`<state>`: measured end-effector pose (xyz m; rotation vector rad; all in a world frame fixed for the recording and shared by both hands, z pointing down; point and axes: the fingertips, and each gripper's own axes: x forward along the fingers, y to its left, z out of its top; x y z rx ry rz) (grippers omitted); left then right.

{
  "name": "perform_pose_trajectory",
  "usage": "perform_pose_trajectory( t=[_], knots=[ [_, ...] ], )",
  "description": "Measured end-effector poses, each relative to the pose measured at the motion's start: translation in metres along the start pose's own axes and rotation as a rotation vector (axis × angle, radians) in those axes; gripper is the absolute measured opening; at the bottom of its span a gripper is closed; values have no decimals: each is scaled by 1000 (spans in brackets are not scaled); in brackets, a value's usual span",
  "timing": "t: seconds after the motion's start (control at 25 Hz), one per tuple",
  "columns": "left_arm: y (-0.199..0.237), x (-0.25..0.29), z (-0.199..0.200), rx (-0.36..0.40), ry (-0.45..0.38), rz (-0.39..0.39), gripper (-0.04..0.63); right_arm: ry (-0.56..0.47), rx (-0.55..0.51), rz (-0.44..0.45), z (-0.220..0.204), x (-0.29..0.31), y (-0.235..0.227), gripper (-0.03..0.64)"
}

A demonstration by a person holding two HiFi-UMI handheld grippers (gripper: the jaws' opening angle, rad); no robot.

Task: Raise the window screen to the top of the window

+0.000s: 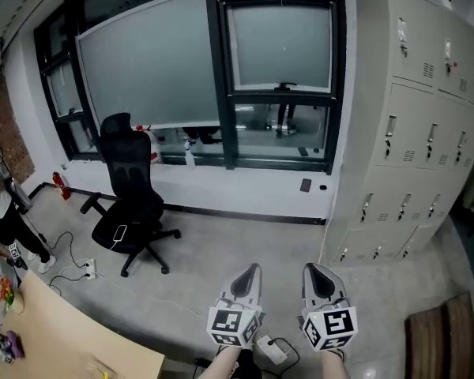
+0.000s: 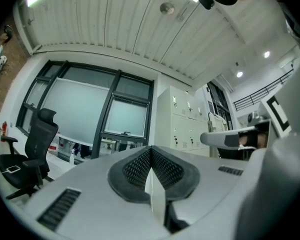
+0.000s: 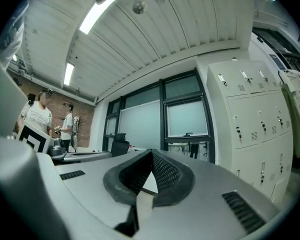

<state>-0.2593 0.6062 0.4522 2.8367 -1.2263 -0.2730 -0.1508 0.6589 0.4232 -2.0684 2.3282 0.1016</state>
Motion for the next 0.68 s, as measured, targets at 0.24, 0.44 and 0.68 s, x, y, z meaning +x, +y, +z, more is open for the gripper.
perform_pose_trajectory(
  t=[0.24,0.44,0.68],
  knots=[
    [-35,-37,14,-1,-25,-11,3,-13,-32,-11,11,-48,11,6],
    [-48,-53,17,3,-30,-14,3,-22,-29,-32,16,-69,13,6],
    [-56,-57,24,12,-39,-18,3,-34,-61,-37,25,-79,11,6]
  ],
)
